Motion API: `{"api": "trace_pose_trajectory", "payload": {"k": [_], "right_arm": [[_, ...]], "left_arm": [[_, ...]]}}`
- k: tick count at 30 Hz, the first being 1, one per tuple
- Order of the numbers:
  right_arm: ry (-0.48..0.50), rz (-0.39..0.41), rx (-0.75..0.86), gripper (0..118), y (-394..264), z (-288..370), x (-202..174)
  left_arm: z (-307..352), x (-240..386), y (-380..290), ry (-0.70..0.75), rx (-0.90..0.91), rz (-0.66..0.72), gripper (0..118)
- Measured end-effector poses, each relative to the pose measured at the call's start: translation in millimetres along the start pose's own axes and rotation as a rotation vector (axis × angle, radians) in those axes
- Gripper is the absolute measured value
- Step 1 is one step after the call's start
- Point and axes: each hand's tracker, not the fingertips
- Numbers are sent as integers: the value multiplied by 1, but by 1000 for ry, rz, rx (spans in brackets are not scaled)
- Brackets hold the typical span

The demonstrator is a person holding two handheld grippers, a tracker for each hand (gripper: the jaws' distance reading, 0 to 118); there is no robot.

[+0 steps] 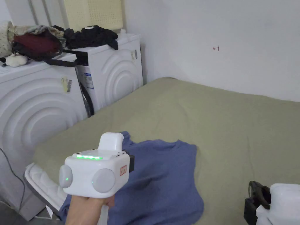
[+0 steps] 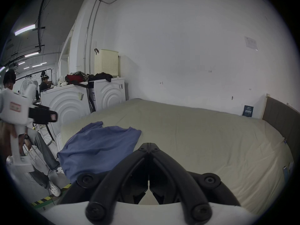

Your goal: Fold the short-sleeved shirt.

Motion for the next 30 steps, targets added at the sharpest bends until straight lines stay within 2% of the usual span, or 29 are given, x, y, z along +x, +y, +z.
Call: {"api": "trace_pose_trajectory", "payload": {"k": [4,7,9,10,11,13,14,17,21,25,28,30], "right_arm": [[-4,15,-54,2,-14,-18,4],[-6,13,-90,2,-24,-29,9],[-4,10,-116,2,-33,-37,12],[-6,8,-125,2,-35,-41,13],[-5,4,-133,2,-39,-44,15],[-9,-9,-151,2,-44,-49,18],[-5,-18,-157,2,-46,-51,19],[-6,-29,-168,2,-50,-53,20],[-7,-31,-179,2,-52,-53,20],[-15,-26,-191,2,-55,-52,24],[-26,-30,-195,2,-56,-47,30],[-34,-30,-198,2,-56,-43,35]], "left_arm": [[-83,9,-6,-19,-165,-65,0],[-124,7,-10,-104,-278,55,0],[-151,6,-12,-94,-319,49,0],[-157,7,-13,-99,-340,31,5],[-165,9,-13,-100,-352,17,35],[-177,9,-15,-132,-415,25,111],[-177,11,-16,-143,-423,39,118],[-178,19,-13,-142,-435,51,117],[-194,25,-19,-80,-459,-51,117],[-215,28,-29,-52,-522,-90,116],[-217,27,-33,-69,-517,-59,104],[-210,24,-28,-72,-500,-54,63]]}}
